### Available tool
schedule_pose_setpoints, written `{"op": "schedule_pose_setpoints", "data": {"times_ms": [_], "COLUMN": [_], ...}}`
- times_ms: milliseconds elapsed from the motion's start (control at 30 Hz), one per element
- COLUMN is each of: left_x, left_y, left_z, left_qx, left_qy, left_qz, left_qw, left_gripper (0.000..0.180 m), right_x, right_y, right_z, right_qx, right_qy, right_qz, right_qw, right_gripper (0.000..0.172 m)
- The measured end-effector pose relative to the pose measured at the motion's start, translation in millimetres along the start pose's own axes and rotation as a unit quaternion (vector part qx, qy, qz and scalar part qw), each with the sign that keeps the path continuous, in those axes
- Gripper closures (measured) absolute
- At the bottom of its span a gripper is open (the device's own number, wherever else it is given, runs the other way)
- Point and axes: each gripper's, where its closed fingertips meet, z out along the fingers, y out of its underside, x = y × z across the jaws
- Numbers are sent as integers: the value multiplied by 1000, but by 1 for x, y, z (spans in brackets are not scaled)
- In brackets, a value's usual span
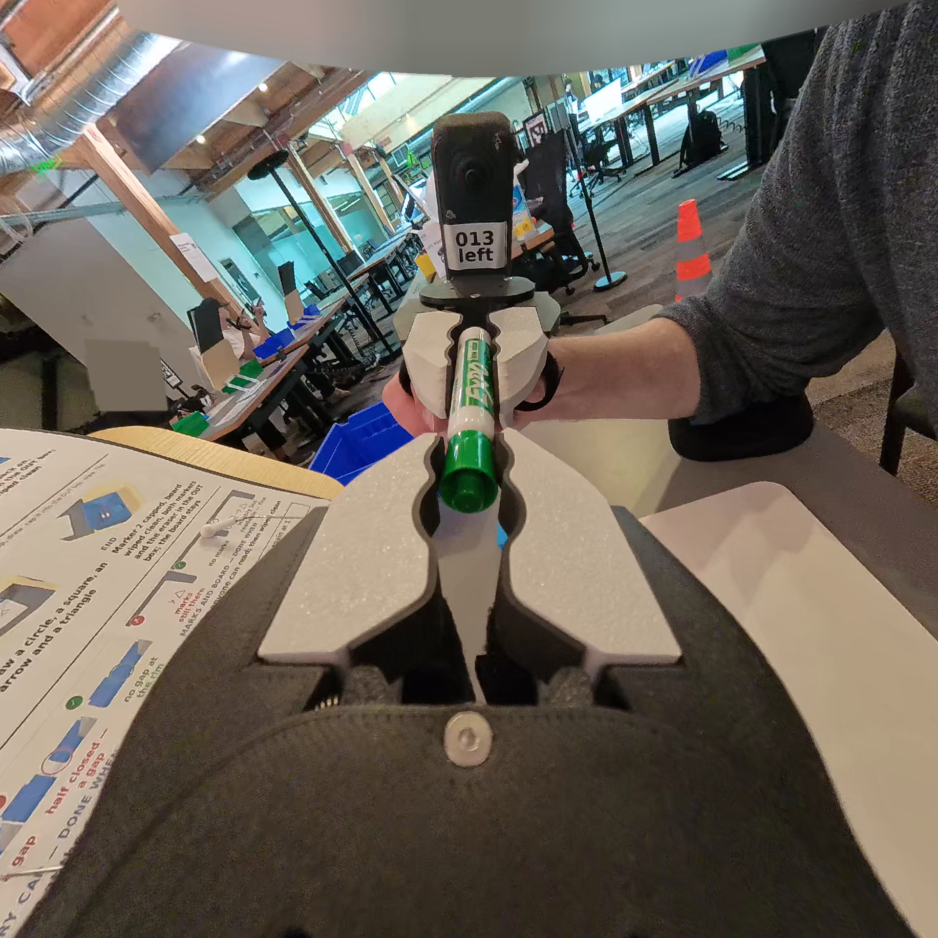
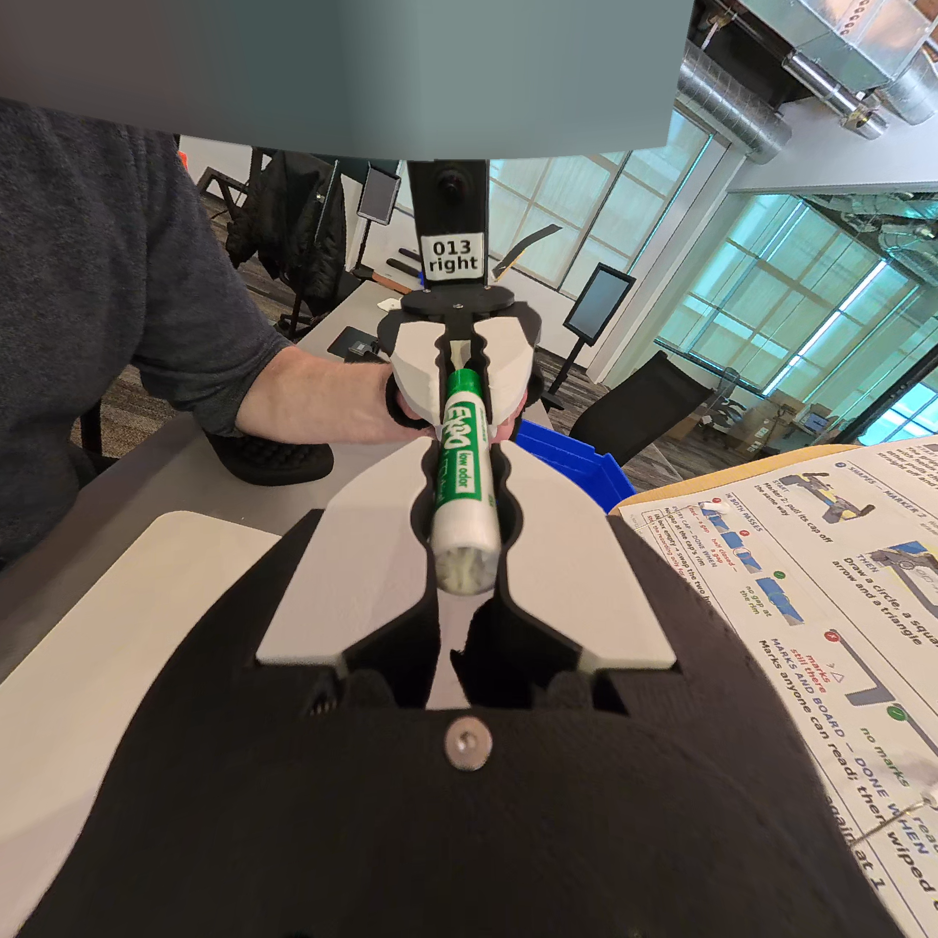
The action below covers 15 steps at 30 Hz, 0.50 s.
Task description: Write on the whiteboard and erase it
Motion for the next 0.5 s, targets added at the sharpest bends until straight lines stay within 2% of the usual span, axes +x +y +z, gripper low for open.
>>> {"op": "schedule_pose_setpoints", "data": {"times_ms": [333, 500], "left_x": [17, 17], "left_y": [-28, -21], "left_z": [8, 13], "left_qx": [0, -21], "left_qy": [-23, -30], "left_qz": [28, 14], "left_qw": [999, 999], "left_gripper": [162, 162], "right_x": [-16, -15], "right_y": [-21, -11], "right_z": [-12, -18], "right_qx": [40, 40], "right_qy": [-48, -65], "right_qz": [-8, 7], "right_qw": [998, 997], "right_gripper": [151, 151]}}
